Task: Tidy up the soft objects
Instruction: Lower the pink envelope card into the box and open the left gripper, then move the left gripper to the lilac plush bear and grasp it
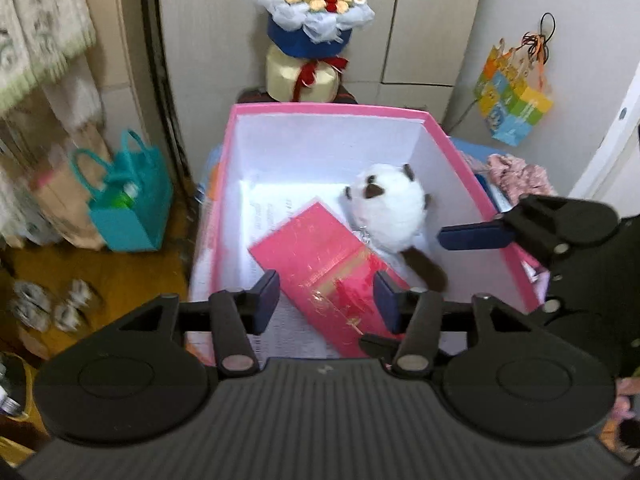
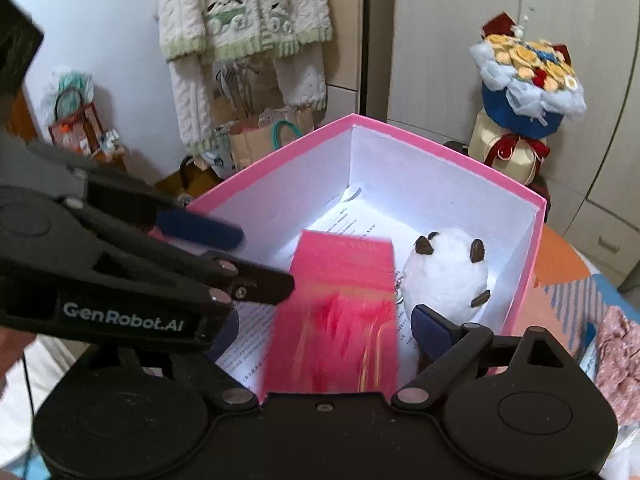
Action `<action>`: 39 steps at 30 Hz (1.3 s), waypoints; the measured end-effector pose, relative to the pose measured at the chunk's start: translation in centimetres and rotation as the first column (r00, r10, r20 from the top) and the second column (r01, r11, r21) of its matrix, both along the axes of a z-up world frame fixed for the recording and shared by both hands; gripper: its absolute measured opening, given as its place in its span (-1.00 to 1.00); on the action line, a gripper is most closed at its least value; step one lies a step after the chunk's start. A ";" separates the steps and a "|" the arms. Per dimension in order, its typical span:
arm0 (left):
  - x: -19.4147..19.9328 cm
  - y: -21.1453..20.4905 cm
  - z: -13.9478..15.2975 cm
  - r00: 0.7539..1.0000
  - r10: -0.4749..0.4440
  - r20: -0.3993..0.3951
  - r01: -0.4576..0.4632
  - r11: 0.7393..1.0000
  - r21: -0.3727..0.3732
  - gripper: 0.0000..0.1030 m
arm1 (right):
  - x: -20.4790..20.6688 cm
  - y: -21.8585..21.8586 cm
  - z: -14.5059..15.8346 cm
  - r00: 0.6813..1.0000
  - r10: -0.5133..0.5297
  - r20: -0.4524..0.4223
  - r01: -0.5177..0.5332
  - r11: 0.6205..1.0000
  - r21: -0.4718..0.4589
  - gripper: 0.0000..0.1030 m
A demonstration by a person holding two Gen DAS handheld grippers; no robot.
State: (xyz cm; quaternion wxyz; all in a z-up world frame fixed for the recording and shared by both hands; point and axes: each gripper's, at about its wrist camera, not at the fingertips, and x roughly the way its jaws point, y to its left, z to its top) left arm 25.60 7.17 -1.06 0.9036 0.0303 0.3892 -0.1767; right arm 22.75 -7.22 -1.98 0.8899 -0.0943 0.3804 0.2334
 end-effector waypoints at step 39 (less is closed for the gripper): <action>-16.7 -12.1 4.8 0.880 -0.462 0.111 0.459 0.887 0.046 0.25 | -19.7 -21.5 3.5 0.960 -0.182 0.212 0.142 0.972 0.189 0.86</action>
